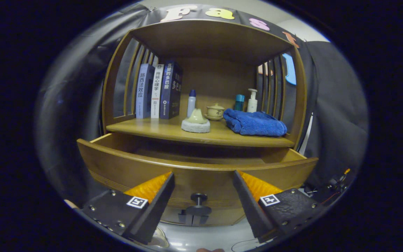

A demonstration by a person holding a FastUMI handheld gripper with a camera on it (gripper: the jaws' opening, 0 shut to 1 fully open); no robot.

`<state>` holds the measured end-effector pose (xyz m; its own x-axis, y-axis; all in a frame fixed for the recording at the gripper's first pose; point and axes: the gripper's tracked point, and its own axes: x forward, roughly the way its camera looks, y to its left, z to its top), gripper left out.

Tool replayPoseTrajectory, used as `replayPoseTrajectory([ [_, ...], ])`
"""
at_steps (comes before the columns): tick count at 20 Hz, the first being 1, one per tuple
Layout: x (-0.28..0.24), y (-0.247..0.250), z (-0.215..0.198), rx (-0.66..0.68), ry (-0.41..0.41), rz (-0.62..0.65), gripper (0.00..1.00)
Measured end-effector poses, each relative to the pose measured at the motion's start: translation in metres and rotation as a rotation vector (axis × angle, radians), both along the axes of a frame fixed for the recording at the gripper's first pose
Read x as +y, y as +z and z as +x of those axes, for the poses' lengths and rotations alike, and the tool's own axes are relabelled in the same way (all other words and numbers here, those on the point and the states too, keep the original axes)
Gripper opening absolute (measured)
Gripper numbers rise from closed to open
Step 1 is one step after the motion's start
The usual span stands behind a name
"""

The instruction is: Pull open the drawer, take out the items inside it, and place them on the countertop above the cabinet.

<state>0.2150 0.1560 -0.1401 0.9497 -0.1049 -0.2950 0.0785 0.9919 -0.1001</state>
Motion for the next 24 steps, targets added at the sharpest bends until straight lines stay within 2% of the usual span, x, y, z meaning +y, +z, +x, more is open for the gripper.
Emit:
replayPoseTrajectory([
  [24, 0.0, -0.008, 0.081, 0.02, -0.005, -0.019, 1.0],
])
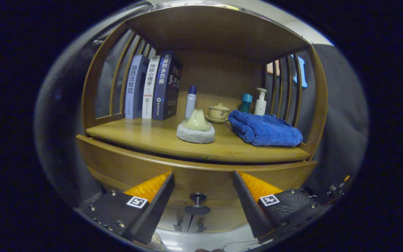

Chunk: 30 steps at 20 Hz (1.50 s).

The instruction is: Pull open the drawer, take out the items inside it, and place them on the countertop above the cabinet.

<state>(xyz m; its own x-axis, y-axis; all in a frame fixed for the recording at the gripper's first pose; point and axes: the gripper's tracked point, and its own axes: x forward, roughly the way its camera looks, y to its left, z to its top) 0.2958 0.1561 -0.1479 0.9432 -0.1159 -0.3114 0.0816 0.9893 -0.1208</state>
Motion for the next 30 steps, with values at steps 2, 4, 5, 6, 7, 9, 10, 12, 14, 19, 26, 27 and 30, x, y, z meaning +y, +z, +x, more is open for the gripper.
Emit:
replayPoseTrajectory([
  [2, -0.001, -0.001, 0.007, 0.002, 0.001, 0.001, 1.0],
  [4, 0.0, -0.001, 0.006, -0.006, 0.0, -0.001, 1.0],
  [5, 0.0, -0.002, 0.007, -0.007, 0.003, -0.011, 1.0],
  [6, -0.001, 0.0, 0.006, -0.011, 0.005, -0.024, 1.0],
  [7, -0.001, -0.003, 0.007, -0.007, 0.006, -0.034, 1.0],
  [9, -0.001, -0.003, 0.007, -0.007, 0.006, -0.023, 1.0],
  [10, -0.002, -0.002, 0.007, -0.01, 0.007, -0.02, 1.0],
  [12, -0.004, -0.001, 0.007, -0.009, 0.01, -0.001, 0.99],
  [14, -0.003, 0.001, 0.006, -0.004, 0.018, 0.039, 0.99],
  [19, -0.022, 0.025, -0.005, -0.049, 0.007, 0.047, 0.98],
  [26, -0.07, 0.072, -0.033, -0.13, -0.009, 0.025, 0.98],
  [27, -0.079, 0.077, -0.037, -0.139, -0.02, 0.023, 0.98],
  [30, -0.102, 0.085, -0.045, -0.153, -0.053, 0.014, 0.98],
])
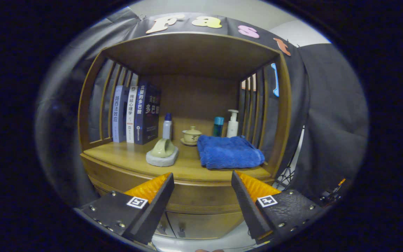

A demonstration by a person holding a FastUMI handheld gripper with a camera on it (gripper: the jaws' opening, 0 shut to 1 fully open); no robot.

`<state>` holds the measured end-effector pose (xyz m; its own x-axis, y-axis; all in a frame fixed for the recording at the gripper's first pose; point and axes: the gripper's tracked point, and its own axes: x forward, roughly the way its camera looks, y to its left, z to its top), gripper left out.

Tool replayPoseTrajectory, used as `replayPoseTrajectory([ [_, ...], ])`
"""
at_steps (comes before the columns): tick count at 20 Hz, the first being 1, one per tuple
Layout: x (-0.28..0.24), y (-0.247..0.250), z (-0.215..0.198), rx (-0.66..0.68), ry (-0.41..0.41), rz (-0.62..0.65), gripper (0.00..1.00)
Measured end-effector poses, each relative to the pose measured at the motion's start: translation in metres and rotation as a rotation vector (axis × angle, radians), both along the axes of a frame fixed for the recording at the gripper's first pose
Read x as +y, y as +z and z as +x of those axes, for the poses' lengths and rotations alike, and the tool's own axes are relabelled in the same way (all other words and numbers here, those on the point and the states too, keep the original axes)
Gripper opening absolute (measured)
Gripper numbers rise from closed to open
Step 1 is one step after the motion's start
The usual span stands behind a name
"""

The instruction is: Pull open the drawer, take out the items inside it, and place them on the countertop above the cabinet.

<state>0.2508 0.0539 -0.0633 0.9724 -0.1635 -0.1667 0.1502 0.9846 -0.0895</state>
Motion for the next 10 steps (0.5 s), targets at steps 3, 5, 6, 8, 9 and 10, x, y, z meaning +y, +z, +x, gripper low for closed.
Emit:
replayPoseTrajectory([
  [3, -0.01, -0.003, -0.005, 0.01, -0.014, 0.008, 0.98],
  [5, -0.01, -0.009, -0.007, 0.021, -0.016, 0.013, 0.98],
  [6, -0.008, -0.013, -0.007, 0.029, -0.011, 0.012, 0.98],
  [8, -0.004, -0.016, -0.007, 0.037, 0.002, 0.008, 0.98],
  [9, -0.001, -0.016, -0.008, 0.036, 0.011, 0.005, 0.98],
  [10, 0.001, -0.015, -0.007, 0.035, 0.024, 0.001, 0.98],
])
